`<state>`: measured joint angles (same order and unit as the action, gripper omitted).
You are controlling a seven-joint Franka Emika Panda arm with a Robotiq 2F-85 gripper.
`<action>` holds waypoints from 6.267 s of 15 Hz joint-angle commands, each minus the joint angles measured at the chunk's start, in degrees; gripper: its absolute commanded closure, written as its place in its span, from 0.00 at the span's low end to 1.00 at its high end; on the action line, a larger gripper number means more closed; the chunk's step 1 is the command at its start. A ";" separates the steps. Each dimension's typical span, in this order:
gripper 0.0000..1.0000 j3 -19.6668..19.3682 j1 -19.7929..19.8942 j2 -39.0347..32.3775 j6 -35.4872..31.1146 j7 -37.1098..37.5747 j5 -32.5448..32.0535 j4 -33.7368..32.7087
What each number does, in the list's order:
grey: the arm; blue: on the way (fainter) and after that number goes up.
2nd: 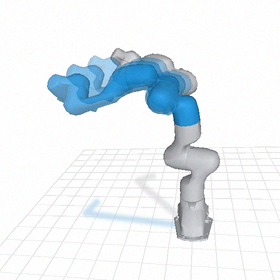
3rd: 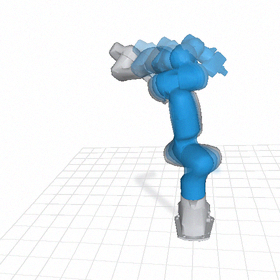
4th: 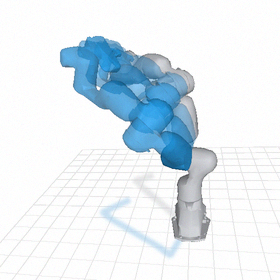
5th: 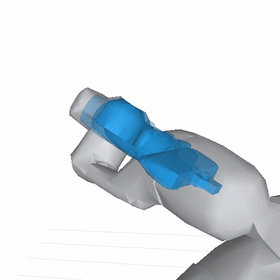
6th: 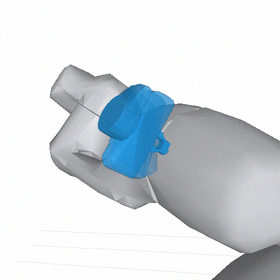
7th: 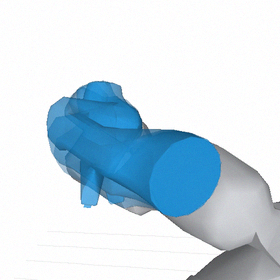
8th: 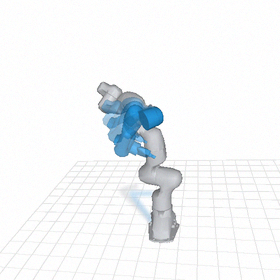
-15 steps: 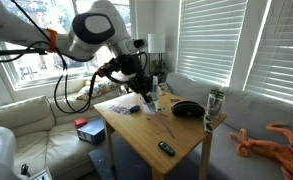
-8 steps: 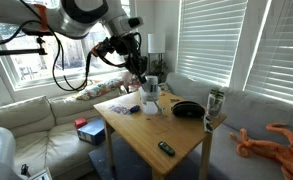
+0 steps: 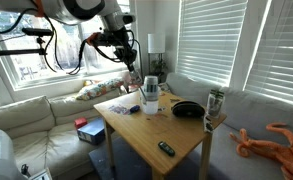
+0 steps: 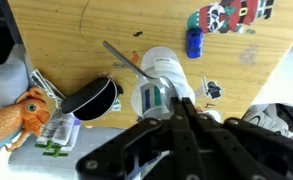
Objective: Place the silver cup upside down in the clear cup and put the silver spoon in the clear cup.
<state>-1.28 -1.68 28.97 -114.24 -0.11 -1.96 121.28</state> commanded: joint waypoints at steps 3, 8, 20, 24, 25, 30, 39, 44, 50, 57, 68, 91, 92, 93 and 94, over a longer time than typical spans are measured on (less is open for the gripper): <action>0.99 -0.92 -1.81 -2.68 4.06 -4.65 6.16 -5.90; 0.99 -0.84 -2.44 -4.28 4.90 -7.88 9.05 -8.13; 0.99 -1.03 -4.01 -8.54 1.68 -15.99 14.88 -10.83; 0.99 -1.27 -4.11 -9.64 0.20 -18.39 16.88 -10.77; 0.99 -1.39 -4.19 -9.89 -0.49 -19.06 17.73 -10.64; 0.99 -1.66 -4.24 -11.30 -1.41 -21.07 21.38 -10.31; 0.99 -2.55 -3.07 -13.82 -1.48 -22.33 23.71 -9.28; 0.99 -4.19 -1.63 -15.36 -1.56 -23.30 22.98 -9.27; 0.99 -5.94 -0.53 -16.15 -1.55 -24.03 24.97 -10.27; 0.99 -7.63 0.94 -15.18 -2.49 -24.24 25.92 -10.61; 0.99 -10.92 3.75 -14.18 -4.57 -23.65 29.35 -8.35; 0.99 -11.24 7.74 -12.51 -4.91 -10.92 28.13 -5.70; 0.99 -11.22 7.79 -12.51 -4.91 -10.66 28.06 -5.66; 0.99 -11.26 7.81 -12.45 -4.91 -10.49 28.13 -5.65; 0.99 -11.28 7.83 -12.31 -4.94 -10.19 28.18 -5.71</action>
<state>-12.77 5.71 15.03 -118.70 -12.13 26.38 113.82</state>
